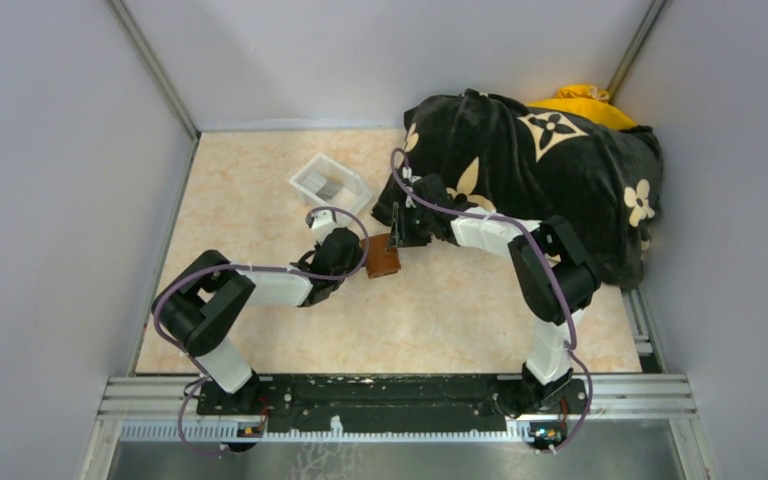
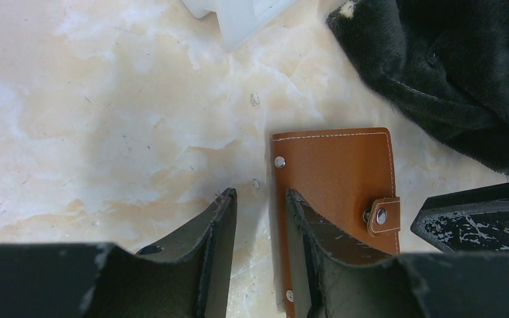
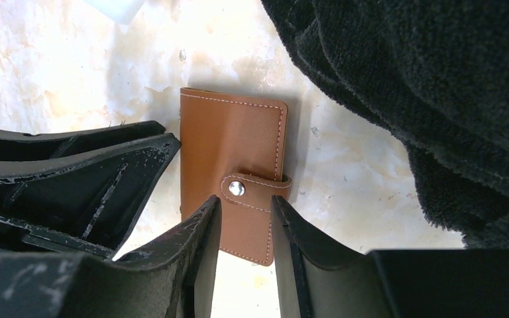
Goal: Put the credit cards into the card holder
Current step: Close the card holder at the center of the board.
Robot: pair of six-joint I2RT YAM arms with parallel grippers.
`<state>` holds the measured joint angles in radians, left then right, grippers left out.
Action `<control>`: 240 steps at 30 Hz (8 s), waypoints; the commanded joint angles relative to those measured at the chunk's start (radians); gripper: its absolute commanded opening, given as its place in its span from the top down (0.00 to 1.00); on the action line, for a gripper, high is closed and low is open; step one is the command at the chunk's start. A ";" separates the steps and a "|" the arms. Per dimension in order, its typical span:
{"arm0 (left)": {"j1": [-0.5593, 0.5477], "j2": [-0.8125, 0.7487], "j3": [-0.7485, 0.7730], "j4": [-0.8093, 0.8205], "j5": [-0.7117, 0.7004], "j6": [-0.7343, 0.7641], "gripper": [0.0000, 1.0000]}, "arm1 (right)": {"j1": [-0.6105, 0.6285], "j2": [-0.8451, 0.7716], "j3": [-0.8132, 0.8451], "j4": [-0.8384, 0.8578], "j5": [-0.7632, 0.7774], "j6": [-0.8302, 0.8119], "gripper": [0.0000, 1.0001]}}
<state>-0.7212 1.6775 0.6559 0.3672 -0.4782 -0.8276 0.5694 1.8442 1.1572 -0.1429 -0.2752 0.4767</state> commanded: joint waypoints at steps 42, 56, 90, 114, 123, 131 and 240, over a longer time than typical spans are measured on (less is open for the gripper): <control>0.009 0.083 -0.035 -0.117 0.052 0.010 0.58 | -0.020 0.060 0.011 0.077 -0.049 0.040 0.61; 0.009 0.090 -0.035 -0.114 0.056 0.008 0.58 | -0.026 0.083 0.017 0.087 -0.045 0.050 0.62; 0.009 0.119 -0.029 -0.102 0.073 0.012 0.59 | -0.039 0.139 0.034 0.042 0.004 0.052 0.62; 0.009 0.155 -0.055 -0.077 0.090 -0.007 0.59 | -0.039 0.210 0.037 -0.041 0.089 0.044 0.62; 0.009 0.169 -0.061 -0.071 0.102 -0.015 0.59 | -0.036 0.234 0.033 -0.083 0.152 0.034 0.63; 0.009 0.170 -0.067 -0.067 0.105 -0.018 0.59 | -0.019 0.260 0.053 -0.127 0.223 0.024 0.65; 0.005 0.019 -0.047 -0.233 0.155 -0.085 0.72 | 0.422 0.101 -0.219 -0.094 0.903 0.206 0.68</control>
<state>-0.7055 1.6840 0.6384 0.3859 -0.3504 -0.9703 0.9775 1.9312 0.9894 0.1398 0.8745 0.7689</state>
